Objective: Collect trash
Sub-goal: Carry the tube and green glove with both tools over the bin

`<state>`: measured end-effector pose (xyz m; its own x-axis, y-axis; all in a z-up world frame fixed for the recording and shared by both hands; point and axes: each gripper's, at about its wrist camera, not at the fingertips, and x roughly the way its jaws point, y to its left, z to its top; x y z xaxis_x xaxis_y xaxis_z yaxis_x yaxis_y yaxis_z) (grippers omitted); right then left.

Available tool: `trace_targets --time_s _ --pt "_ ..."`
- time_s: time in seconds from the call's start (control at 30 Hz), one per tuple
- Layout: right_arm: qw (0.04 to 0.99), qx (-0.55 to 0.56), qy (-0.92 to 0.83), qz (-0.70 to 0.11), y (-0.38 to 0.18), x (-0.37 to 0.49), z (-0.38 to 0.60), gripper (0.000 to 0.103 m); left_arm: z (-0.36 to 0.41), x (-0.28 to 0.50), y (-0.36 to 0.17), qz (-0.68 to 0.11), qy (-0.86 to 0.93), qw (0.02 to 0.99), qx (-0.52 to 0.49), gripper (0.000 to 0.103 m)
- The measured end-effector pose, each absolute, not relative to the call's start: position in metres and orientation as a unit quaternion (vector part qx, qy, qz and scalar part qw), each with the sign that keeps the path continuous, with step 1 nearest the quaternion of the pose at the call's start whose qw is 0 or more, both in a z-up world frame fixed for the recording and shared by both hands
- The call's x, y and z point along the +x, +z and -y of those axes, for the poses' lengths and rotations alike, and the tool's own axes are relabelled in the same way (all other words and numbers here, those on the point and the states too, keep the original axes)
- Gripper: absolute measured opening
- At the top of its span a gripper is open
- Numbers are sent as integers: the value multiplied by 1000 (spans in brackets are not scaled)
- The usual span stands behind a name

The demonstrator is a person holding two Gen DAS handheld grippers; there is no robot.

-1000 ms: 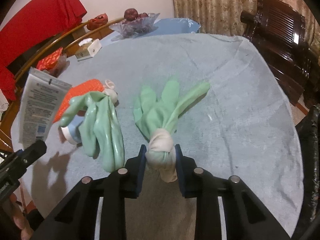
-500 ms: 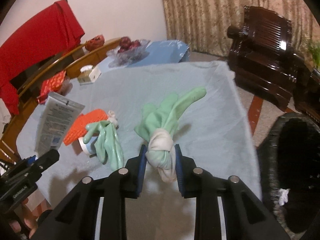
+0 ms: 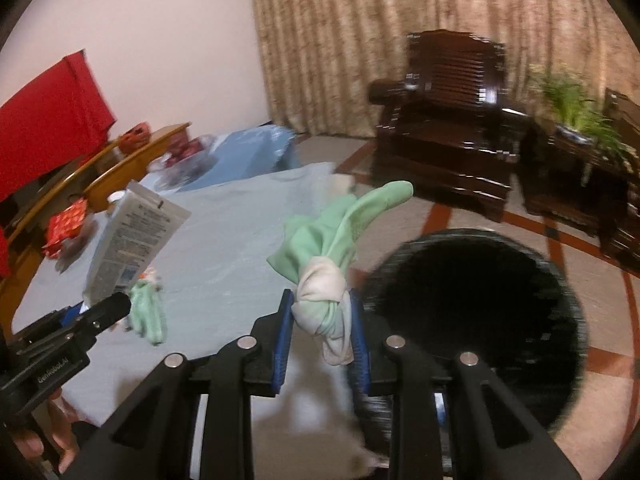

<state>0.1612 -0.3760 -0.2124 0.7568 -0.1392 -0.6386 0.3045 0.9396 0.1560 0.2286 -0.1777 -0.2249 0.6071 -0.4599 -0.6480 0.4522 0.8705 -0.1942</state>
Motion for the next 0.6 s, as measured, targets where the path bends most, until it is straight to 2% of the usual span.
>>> trace_targets --time_s 0.27,0.43,0.6 --pt "920 146 -175 -320 -211 119 447 26 276 208 -226 -370 -302 878 23 38" --pt "907 166 -194 -335 -233 109 478 26 330 202 -240 -387 -319 864 38 39" --pt "881 189 -216 -376 -265 109 508 26 382 208 -271 -439 -337 831 66 39"
